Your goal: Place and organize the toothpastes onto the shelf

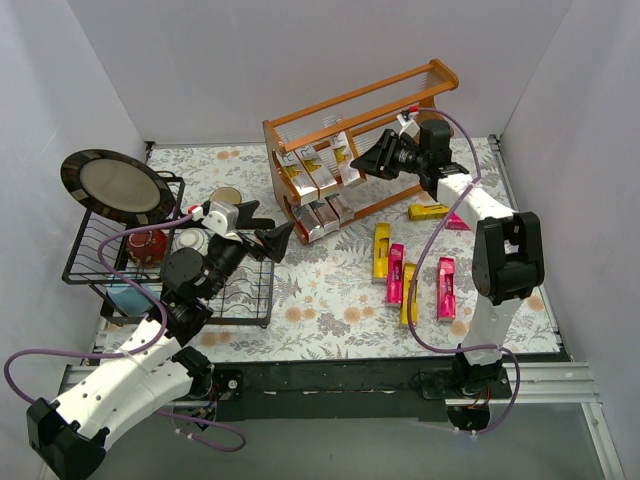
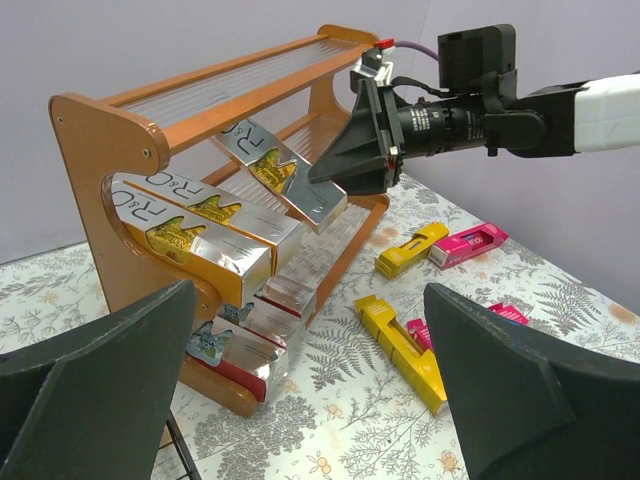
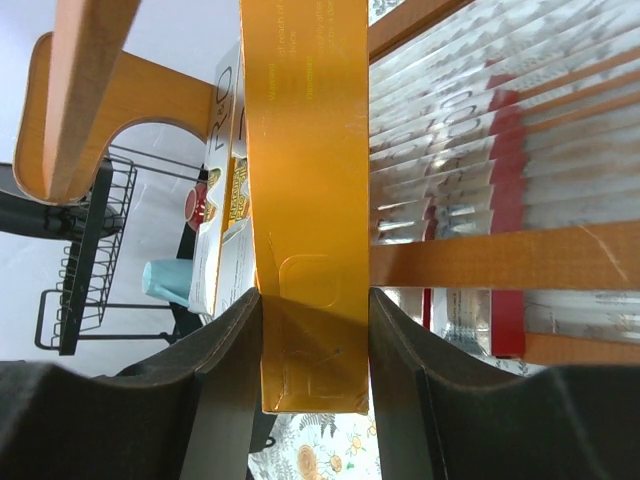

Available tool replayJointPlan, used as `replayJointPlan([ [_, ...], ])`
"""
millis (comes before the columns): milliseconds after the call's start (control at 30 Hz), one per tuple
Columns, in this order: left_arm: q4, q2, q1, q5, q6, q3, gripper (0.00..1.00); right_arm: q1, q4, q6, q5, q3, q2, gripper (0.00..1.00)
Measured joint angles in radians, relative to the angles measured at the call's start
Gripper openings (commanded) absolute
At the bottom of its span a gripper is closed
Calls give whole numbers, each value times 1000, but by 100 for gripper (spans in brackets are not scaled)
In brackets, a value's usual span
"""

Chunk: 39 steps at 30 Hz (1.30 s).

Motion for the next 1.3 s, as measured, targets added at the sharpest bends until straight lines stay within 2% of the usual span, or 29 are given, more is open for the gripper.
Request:
replayJointPlan([
  [167,0,1,0,6,0,0,98,24,0,4,-33,44,56,29],
  [500,0,7,0,13,3,0,98,32,-41,-5,-50,76,71,66],
  [600,0,7,0,13,3,0,98,32,-53,-24,-39,87,71,72],
  [1067,0,7,0,13,3,1,98,32,-104,-135,118,90,45,72],
  [1300,0,9,0,13,4,1,98,32,-84,-171,174,83,32,61],
])
